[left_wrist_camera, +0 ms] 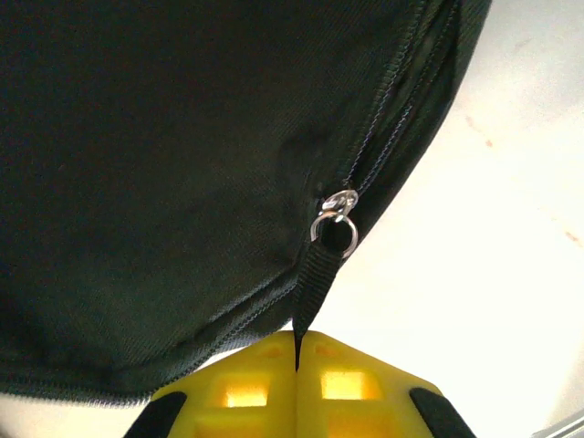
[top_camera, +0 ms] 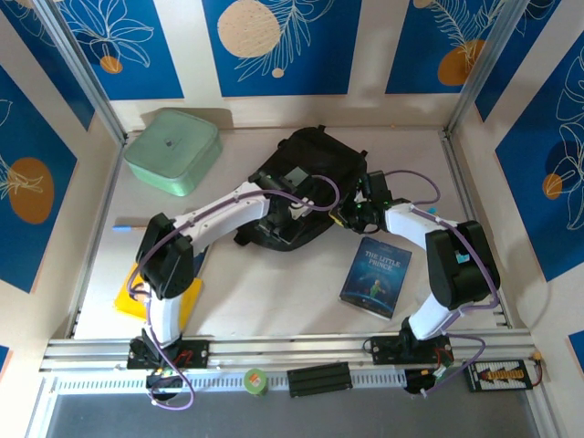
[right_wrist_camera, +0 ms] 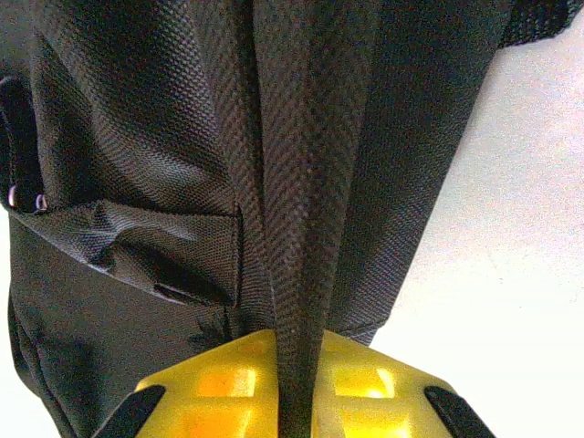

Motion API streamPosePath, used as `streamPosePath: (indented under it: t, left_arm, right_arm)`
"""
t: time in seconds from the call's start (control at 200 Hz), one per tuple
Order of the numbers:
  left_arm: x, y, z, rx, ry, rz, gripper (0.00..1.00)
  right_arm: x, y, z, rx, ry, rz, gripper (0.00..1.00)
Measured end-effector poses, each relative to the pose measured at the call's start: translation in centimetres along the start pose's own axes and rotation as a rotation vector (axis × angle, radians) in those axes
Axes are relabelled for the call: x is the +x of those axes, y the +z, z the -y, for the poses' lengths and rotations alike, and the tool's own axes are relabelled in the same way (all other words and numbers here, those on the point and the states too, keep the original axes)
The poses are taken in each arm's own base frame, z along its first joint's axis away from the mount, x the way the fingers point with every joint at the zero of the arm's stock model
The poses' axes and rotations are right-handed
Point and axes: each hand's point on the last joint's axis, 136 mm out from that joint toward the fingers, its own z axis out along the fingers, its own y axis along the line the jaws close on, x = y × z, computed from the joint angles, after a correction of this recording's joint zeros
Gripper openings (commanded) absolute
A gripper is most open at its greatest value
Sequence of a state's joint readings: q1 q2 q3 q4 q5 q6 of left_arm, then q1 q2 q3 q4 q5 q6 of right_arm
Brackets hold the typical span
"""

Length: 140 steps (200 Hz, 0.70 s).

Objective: Pack the student bag
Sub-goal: Unzip the student bag at the top-center of the table.

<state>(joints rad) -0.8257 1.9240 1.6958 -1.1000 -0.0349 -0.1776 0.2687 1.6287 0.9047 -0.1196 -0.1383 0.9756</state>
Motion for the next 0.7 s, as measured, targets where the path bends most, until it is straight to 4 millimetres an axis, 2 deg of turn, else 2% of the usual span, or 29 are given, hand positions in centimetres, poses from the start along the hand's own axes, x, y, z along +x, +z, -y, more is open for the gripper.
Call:
streamPosePath:
  t: [0.26, 0.355, 0.445, 0.61, 0.7]
  left_arm:
    - [1.9, -0.7, -2.9, -0.156, 0.017, -0.023, 0.0]
    - [3.9, -1.2, -4.7, -0.222, 0.027, -0.089, 0.0]
    - [4.8, -1.9, -6.0, -0.257, 0.02, -0.116, 0.0]
    - [4.5, -2.8, -6.1, -0.234, 0.022, -0.082, 0.0]
    - [3.3, -2.8, -4.8, -0.165, 0.026, -0.027, 0.22]
  right_arm:
    - [-0.6, -0.2, -0.7, -0.008, -0.008, 0.015, 0.11]
    - [-2.0, -0.2, 0.2, 0.02, -0.007, 0.054, 0.1]
    - [-3.0, -0.4, 1.0, 0.039, -0.003, 0.079, 0.1]
    - [-3.6, -0.5, 0.9, 0.032, -0.027, 0.091, 0.12]
    - [-3.5, -0.5, 0.7, 0.024, -0.039, 0.088, 0.14]
